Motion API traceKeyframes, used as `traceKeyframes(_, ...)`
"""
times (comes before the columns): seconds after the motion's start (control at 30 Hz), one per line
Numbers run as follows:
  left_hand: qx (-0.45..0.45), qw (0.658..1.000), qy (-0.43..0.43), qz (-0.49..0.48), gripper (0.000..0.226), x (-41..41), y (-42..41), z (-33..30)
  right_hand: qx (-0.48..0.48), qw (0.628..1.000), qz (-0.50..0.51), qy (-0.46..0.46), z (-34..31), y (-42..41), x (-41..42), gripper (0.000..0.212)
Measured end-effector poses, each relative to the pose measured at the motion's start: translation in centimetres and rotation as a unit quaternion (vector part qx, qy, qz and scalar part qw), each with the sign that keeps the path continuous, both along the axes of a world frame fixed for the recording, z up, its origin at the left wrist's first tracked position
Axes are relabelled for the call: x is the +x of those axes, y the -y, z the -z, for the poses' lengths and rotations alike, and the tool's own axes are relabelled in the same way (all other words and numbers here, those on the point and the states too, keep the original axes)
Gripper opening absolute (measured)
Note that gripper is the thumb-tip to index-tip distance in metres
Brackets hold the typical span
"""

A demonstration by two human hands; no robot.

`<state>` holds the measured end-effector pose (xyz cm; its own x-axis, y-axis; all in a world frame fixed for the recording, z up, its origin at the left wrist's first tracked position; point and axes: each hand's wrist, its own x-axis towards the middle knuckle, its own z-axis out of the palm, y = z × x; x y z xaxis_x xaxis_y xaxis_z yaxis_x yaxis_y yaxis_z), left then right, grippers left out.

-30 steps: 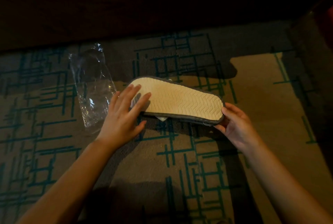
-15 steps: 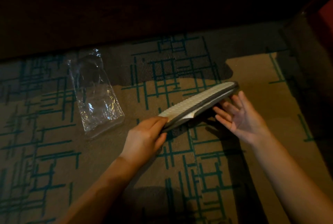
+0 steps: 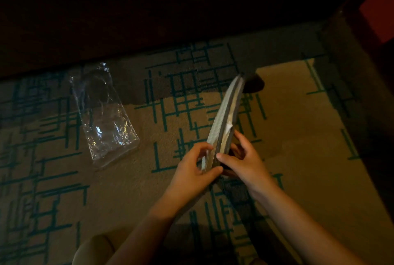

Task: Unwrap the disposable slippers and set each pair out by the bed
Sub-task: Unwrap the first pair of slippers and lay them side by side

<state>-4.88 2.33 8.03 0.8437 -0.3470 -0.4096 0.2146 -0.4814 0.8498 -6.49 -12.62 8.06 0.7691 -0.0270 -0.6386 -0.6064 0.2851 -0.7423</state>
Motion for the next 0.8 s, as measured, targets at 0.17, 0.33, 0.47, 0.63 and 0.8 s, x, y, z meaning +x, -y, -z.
traceKeyframes(0.17, -0.080, 0.994, -0.065, -0.044, 0.043, -0.2, -1.4, -0.1, -0.024, 0.999, -0.035, -0.015, -0.3, 0.1, -0.8, 0.080)
traceKeyframes(0.33, -0.125, 0.957, -0.153, -0.212, 0.026, -0.4, -2.8, -0.3, -0.095, 0.995, 0.034, -0.028, -0.6, 3.2, -0.9, 0.045)
traceKeyframes(0.47, -0.137, 0.921, -0.216, -0.295, 0.020, -0.6, -2.3, 0.9, -0.119, 0.983, 0.137, -0.011, -1.4, 6.4, -1.3, 0.029)
traceKeyframes(0.63, -0.156, 0.901, -0.309, -0.261, 0.025, -1.9, 1.6, 3.7, -0.093, 0.981, 0.169, 0.030, -2.6, 8.4, -1.8, 0.029)
traceKeyframes(0.8, -0.014, 0.958, -0.163, -0.237, 0.030, -2.5, 4.6, 3.5, -0.067, 0.987, 0.135, 0.056, -2.9, 7.3, -1.9, 0.032)
